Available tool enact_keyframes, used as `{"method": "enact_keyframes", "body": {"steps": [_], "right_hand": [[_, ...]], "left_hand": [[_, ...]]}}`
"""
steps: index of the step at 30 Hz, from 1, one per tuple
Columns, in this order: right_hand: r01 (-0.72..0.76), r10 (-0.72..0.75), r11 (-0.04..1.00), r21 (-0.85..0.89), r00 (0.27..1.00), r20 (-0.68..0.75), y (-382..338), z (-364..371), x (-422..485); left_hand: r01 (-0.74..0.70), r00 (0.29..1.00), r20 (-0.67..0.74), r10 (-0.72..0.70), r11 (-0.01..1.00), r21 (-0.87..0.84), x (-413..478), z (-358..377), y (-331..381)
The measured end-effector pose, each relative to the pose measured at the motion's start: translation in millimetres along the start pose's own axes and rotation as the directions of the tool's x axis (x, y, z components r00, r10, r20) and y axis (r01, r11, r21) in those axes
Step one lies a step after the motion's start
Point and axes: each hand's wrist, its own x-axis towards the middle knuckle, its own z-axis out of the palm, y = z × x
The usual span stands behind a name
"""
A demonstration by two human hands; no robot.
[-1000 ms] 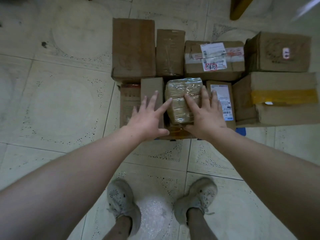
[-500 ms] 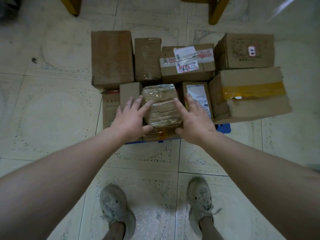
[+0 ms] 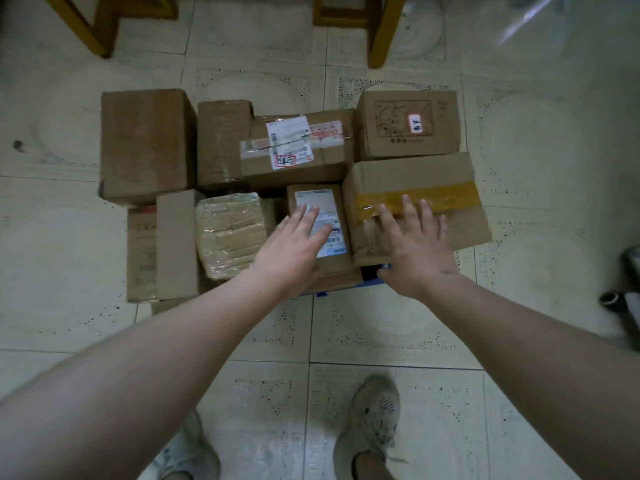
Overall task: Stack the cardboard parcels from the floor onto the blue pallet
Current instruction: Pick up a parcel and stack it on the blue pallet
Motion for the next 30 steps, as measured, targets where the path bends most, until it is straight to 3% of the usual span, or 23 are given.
{"method": "enact_keyframes", "body": {"steps": [7, 11, 15, 20, 23, 30], "right_hand": [[0.082, -0.082, 0.995, 0.049, 0.997, 0.000, 35, 30, 25], [0.122, -0.120, 0.992, 0.024, 0.991, -0.052, 40, 42, 28], [0.121, -0.121, 0.993, 0.012, 0.992, -0.044, 42, 45, 21], [0.099, -0.099, 0.995, 0.017, 0.994, 0.037, 37, 29, 18], [0.088, -0.091, 0.995, 0.049, 0.994, 0.066, 36, 9, 18], [0.114, -0.115, 0.990, 0.078, 0.993, 0.008, 40, -57, 39]], "left_hand": [[0.246, 0.946, 0.200, -0.256, 0.966, 0.075, 41, 47, 36], [0.258, 0.955, 0.116, -0.273, 0.957, 0.133, 39, 62, 37], [0.226, 0.963, 0.123, -0.240, 0.967, 0.119, 31, 63, 32], [0.216, 0.960, 0.164, -0.229, 0.972, 0.091, 32, 46, 26], [0.233, 0.965, 0.111, -0.238, 0.971, 0.057, 31, 24, 22], [0.378, 0.922, -0.042, -0.384, 0.919, -0.108, 56, -42, -15]]}}
